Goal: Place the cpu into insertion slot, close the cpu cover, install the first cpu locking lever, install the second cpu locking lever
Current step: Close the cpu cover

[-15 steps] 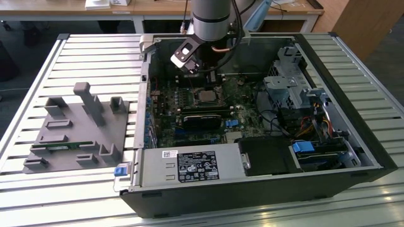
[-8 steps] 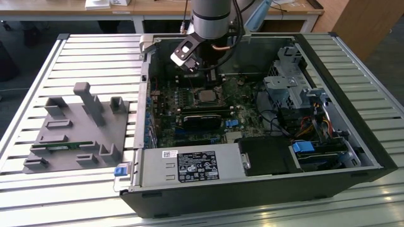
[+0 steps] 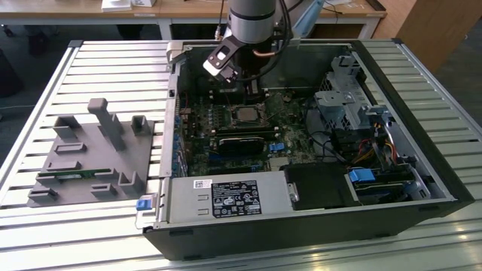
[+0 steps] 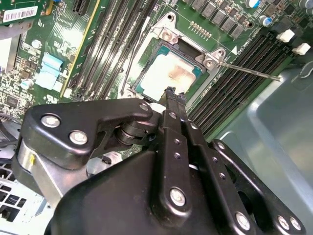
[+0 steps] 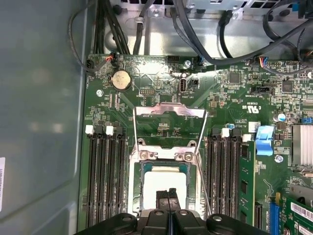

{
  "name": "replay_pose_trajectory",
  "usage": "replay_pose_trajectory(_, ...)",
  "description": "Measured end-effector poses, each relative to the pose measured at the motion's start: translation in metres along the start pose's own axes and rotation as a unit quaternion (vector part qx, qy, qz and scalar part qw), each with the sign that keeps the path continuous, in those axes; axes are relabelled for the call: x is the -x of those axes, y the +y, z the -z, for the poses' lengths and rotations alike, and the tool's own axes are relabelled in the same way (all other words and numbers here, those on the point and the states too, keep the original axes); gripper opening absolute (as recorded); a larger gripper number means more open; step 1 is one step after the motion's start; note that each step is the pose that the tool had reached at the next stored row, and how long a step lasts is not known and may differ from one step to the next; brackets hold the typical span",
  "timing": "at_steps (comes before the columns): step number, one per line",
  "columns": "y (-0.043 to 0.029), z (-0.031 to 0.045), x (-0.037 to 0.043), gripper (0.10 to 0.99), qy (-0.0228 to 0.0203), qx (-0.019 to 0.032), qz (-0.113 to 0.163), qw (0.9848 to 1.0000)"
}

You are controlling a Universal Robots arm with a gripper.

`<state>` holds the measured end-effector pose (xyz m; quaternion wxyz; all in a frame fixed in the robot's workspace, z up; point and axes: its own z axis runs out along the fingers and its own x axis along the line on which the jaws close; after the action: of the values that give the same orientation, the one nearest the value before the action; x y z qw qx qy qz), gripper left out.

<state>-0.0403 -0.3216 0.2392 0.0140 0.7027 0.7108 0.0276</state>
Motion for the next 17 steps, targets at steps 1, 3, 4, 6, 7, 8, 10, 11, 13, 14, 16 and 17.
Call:
replay_pose_trajectory(1, 0.0, 0.0005, 0.0, 0.114, 0.0, 0.0, 0.0, 1.0)
replay_pose_trajectory(3, 0.0001, 0.0017, 0.0, 0.114, 0.0, 0.0, 0.0, 1.0)
replay_pose_trajectory(4, 0.0001, 0.0022, 0.0, 0.114, 0.0, 0.0, 0.0, 1.0)
replay_pose_trajectory(6, 0.0002, 0.0034, -0.0001, 0.114, 0.0, 0.0, 0.0, 1.0)
replay_pose_trajectory(7, 0.0002, 0.0041, -0.0001, 0.114, 0.0, 0.0, 0.0, 1.0)
replay_pose_trajectory(8, 0.0003, 0.0048, -0.0001, 0.114, 0.0, 0.0, 0.0, 1.0)
replay_pose_trajectory(10, 0.0003, 0.0059, -0.0001, 0.114, 0.0, 0.0, 0.0, 1.0)
replay_pose_trajectory(11, 0.0004, 0.0063, -0.0001, 0.114, 0.0, 0.0, 0.0, 1.0)
replay_pose_trajectory(13, 0.0004, 0.0069, -0.0001, 0.114, 0.0, 0.0, 0.0, 1.0)
replay_pose_trajectory(14, 0.0004, 0.0073, -0.0001, 0.114, -0.0001, 0.0, 0.0, 1.0)
replay_pose_trajectory(16, 0.0005, 0.0079, -0.0002, 0.114, 0.0, 0.0, 0.0, 1.0)
replay_pose_trajectory(17, 0.0006, 0.0082, -0.0002, 0.114, 0.0001, 0.0, 0.0, 1.0)
